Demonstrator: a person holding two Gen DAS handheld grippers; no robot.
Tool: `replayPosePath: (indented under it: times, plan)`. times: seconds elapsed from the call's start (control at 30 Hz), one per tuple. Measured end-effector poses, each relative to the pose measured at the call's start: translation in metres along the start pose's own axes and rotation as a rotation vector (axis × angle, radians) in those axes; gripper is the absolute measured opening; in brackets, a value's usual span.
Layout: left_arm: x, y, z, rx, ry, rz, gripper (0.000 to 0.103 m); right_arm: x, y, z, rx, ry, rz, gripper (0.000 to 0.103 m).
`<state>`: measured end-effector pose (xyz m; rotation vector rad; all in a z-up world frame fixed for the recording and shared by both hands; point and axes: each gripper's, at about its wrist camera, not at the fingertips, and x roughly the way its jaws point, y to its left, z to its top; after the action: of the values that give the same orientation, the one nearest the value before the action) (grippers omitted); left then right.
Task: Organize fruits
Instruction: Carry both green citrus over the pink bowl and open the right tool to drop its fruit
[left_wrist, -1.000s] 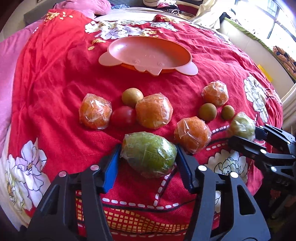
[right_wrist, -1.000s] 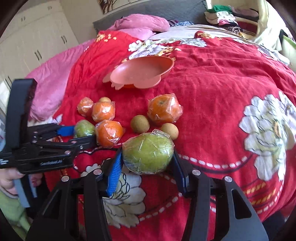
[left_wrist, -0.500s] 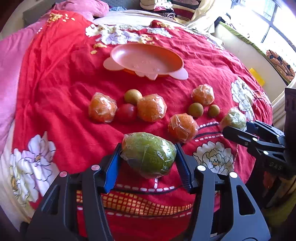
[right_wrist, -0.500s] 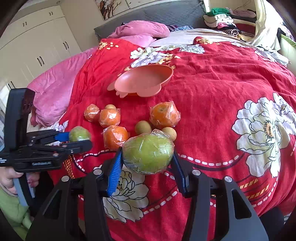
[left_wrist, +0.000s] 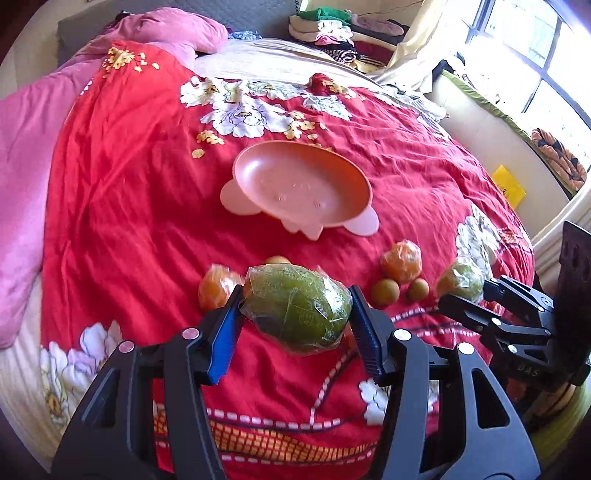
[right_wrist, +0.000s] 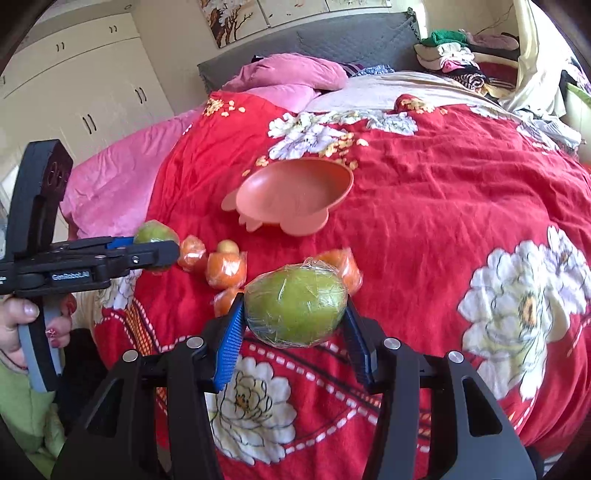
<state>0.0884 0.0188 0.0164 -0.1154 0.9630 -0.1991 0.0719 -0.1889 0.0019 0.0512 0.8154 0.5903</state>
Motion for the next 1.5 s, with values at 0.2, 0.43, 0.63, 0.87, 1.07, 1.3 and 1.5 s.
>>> replayPosePath:
  times: [0.2,0.43,0.63,0.87,1.07,1.3,1.5]
  plan:
    - [0.013,0.003,0.023,-0.003,0.004,0.005,0.047,0.007,0.0,0.019,-0.027,-0.01,-0.004,0.048]
    - [0.027,0.005,0.054,0.006,0.008,0.003,0.047,0.018,-0.001,0.04,-0.051,-0.021,-0.01,0.048]
    - [0.044,0.008,0.071,0.012,0.033,0.003,0.047,0.029,-0.001,0.056,-0.061,-0.03,-0.012,0.048]
    - [0.068,0.011,0.091,0.009,0.066,-0.006,0.047,0.051,-0.005,0.071,-0.073,-0.012,-0.017,0.048]
    - [0.085,0.014,0.102,0.016,0.085,-0.008,0.047,0.069,-0.007,0.079,-0.086,0.007,-0.025,0.048]
    - [0.104,0.024,0.111,0.004,0.114,-0.009,0.047,0.087,-0.008,0.081,-0.096,0.03,-0.028,0.048]
    - [0.116,0.028,0.112,-0.001,0.132,-0.015,0.047,0.105,-0.003,0.083,-0.121,0.05,-0.023,0.049]
